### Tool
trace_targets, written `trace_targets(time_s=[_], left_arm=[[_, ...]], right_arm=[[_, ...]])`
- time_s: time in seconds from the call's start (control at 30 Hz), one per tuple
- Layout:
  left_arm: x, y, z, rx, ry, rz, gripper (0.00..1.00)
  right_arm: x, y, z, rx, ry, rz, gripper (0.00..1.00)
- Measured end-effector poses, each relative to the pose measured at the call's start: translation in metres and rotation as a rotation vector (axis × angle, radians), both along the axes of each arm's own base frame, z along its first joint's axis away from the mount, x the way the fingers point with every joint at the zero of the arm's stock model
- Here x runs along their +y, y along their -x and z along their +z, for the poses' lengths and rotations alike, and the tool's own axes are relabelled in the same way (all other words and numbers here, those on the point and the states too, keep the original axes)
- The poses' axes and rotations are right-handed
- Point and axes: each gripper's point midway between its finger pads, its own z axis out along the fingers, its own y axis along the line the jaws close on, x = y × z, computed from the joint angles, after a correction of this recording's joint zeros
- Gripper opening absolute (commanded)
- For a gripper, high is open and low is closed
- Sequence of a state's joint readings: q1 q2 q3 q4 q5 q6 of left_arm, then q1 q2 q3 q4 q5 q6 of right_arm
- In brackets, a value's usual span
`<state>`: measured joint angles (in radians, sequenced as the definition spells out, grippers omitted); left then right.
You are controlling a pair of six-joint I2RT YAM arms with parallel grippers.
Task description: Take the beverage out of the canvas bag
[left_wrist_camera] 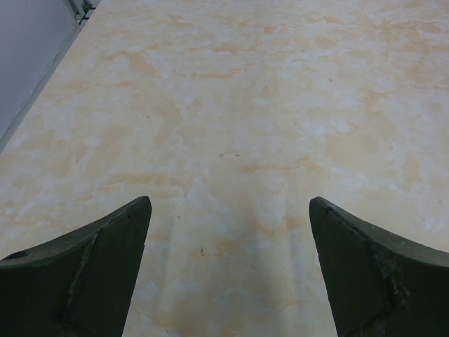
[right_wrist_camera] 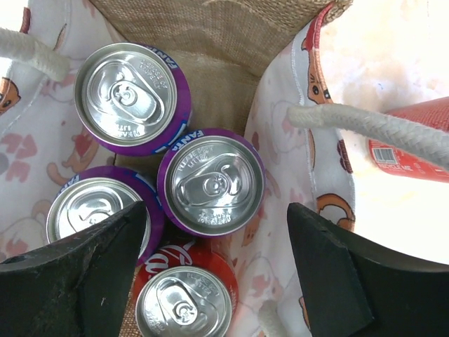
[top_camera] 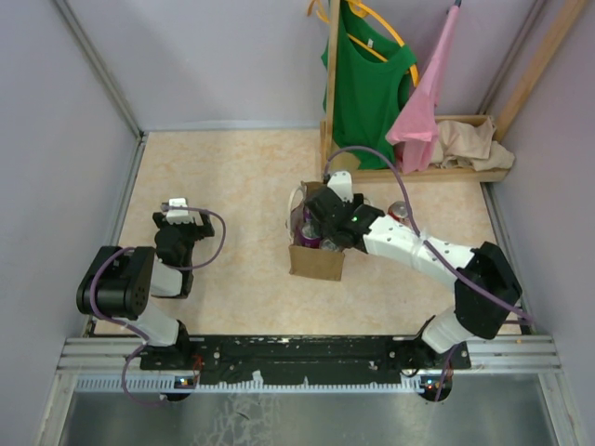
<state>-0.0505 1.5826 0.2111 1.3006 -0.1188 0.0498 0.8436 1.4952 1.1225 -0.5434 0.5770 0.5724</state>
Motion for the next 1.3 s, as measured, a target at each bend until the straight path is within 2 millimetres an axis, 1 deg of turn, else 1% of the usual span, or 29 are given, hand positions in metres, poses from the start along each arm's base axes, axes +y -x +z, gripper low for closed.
trace_targets(time_s=[0.23,0.47,0.83,1.1,1.3], left_arm=[[0.0,0.0,0.0,0.0,0.0,0.0,1.0],[0.0,0.0,0.0,0.0,0.0,0.0,1.0],[0.0,0.0,0.0,0.0,0.0,0.0,1.0],[0.0,0.0,0.0,0.0,0.0,0.0,1.0],[0.0,0.0,0.0,0.0,0.0,0.0,1.0]], right_arm=[[-0.007,0.003,0.01,0.029,0.071,0.018,0.81],[-0.007,0.003,0.006,0.046,0.087,0.031,0.81],[0.007,0.002,0.002,0.06,0.034,0.061,0.81],[0.013,-0.004,0.006,0.031,-0.016,0.028,0.78],[0.015,-0.012,0.001,0.014,-0.027,-0.013,0.75]])
